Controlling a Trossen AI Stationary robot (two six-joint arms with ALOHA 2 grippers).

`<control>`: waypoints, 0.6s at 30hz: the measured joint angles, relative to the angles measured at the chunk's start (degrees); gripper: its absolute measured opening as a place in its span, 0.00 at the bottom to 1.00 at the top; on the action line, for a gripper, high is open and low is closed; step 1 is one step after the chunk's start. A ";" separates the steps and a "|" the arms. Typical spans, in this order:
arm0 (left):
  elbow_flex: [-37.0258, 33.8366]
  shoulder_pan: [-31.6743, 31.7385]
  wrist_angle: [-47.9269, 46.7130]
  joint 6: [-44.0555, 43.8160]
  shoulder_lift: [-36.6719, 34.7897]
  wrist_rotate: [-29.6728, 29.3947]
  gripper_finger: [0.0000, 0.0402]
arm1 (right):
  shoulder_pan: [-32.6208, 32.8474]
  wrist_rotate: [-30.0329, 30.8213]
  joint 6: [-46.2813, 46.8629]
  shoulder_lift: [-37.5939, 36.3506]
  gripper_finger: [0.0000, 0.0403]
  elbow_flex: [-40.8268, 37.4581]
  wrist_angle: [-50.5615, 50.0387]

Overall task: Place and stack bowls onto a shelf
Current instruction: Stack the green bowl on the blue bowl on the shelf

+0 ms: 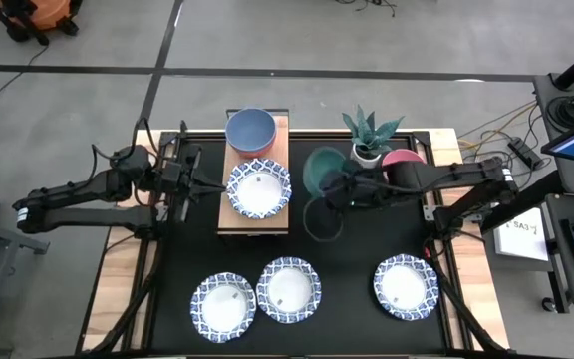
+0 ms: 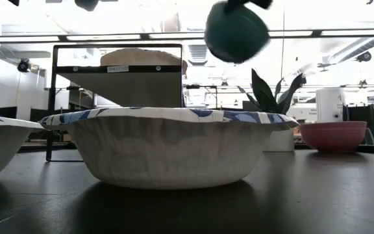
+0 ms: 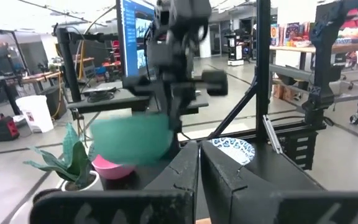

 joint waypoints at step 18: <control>0.04 0.00 0.02 2.80 -1.47 -9.52 0.00 | -16.49 -11.46 -46.00 16.20 0.02 19.60 19.35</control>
